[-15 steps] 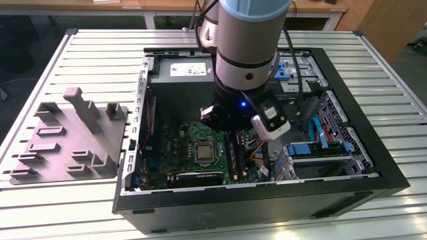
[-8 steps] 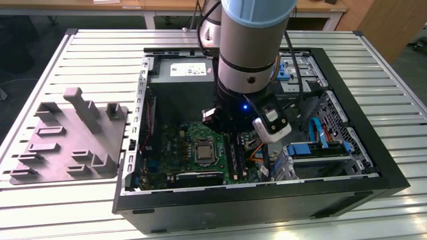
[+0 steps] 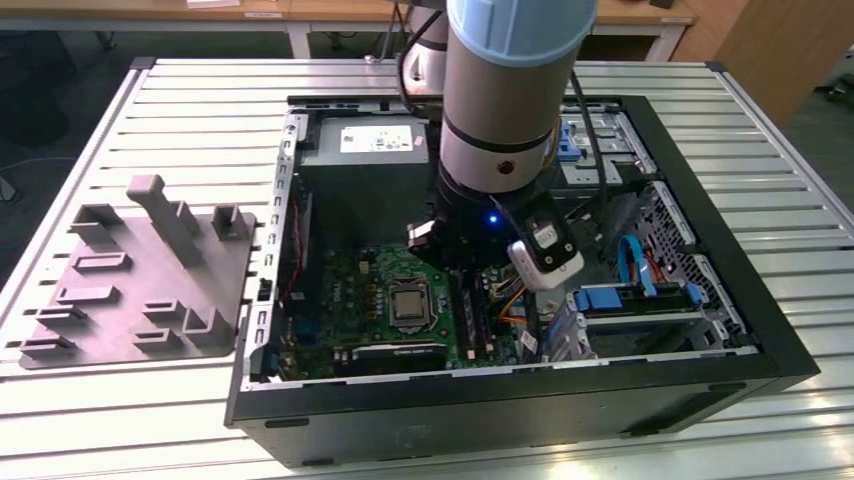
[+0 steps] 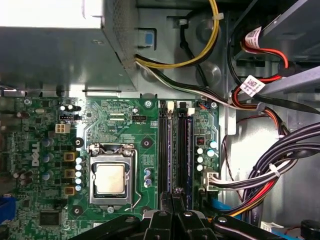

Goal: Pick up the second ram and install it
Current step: 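Insert the second ram into the second slot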

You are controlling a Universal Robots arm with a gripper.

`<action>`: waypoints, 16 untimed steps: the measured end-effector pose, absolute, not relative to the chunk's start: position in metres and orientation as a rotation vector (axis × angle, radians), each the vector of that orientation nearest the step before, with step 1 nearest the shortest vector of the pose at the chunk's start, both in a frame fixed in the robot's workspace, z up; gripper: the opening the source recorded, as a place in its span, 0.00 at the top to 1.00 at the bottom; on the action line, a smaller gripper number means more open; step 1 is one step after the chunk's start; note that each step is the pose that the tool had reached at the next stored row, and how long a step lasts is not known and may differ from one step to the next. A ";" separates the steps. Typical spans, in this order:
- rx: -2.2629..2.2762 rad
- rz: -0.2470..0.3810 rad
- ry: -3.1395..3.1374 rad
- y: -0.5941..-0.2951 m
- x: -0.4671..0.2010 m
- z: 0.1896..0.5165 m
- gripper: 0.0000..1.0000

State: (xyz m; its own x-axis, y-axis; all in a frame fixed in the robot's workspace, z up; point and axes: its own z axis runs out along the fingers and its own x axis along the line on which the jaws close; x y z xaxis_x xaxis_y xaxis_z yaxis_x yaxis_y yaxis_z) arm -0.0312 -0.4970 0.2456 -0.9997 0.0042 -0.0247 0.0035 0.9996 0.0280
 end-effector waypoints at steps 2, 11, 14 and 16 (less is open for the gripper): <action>0.006 0.043 3.117 -0.497 -0.031 0.245 0.89; 0.005 0.053 3.115 -0.497 -0.031 0.240 0.89; 0.003 0.064 3.112 -0.497 -0.031 0.239 0.89; 0.003 0.066 3.112 -0.497 -0.031 0.239 0.89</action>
State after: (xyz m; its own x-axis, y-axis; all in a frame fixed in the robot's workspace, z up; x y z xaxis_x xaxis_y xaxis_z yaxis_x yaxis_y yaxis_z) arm -0.0309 -0.4970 0.2392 -0.9996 0.0025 -0.0289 0.0013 0.9991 0.0421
